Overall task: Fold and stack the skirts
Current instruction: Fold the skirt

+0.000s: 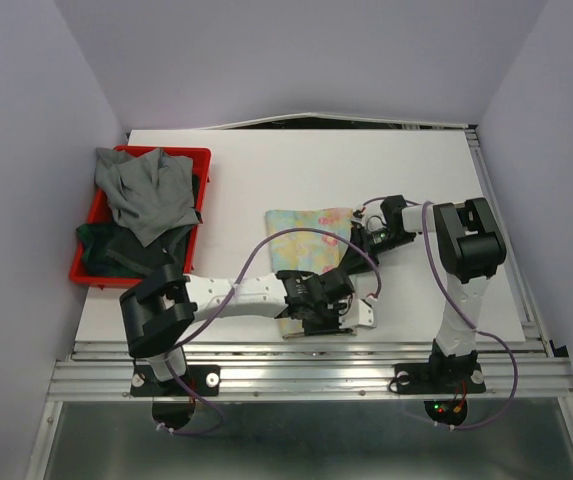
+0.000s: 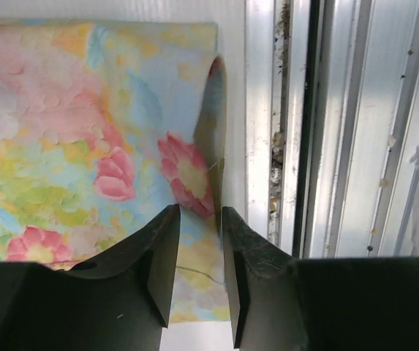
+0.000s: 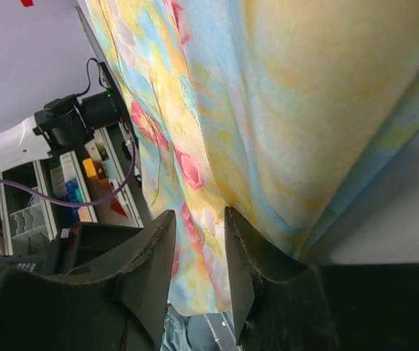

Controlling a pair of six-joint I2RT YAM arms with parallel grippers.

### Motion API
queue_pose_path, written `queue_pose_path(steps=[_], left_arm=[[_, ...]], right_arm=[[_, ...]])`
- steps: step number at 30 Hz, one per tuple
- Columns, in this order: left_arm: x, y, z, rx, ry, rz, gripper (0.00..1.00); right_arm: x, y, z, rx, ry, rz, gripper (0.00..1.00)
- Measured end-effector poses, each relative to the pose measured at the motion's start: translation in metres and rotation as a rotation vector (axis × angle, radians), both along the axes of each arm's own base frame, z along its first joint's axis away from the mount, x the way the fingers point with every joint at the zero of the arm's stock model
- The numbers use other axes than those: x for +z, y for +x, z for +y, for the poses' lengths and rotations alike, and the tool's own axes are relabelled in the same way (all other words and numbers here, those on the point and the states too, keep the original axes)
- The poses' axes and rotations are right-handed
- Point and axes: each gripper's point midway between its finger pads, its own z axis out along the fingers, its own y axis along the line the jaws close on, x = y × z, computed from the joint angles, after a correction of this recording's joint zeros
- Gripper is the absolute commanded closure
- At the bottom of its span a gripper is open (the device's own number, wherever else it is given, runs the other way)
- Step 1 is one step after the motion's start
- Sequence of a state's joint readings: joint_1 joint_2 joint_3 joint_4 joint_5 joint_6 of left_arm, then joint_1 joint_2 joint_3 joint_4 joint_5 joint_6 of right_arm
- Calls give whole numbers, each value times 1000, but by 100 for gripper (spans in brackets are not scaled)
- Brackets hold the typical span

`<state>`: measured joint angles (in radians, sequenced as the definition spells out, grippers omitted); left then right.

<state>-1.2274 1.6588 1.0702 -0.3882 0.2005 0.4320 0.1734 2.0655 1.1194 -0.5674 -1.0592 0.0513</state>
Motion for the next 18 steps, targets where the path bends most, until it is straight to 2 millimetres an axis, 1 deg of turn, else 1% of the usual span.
queue_pose_path(steps=[1, 3, 7, 11, 18], left_arm=[[-1, -2, -2, -5, -2, -4, 59], [-2, -7, -6, -13, -7, -13, 44], [-14, -19, -8, -28, 15, -13, 44], [-29, -23, -7, -23, 57, -19, 43], [-30, -19, -8, 10, 66, -64, 42]], right_arm=[[0, -1, 0, 2, -1, 0, 61], [0, -2, -1, 8, -2, 0, 60], [-1, -7, -1, 20, -5, 7, 61], [-1, -12, -2, 27, -5, 20, 61], [-1, -16, -3, 32, -1, 25, 61]])
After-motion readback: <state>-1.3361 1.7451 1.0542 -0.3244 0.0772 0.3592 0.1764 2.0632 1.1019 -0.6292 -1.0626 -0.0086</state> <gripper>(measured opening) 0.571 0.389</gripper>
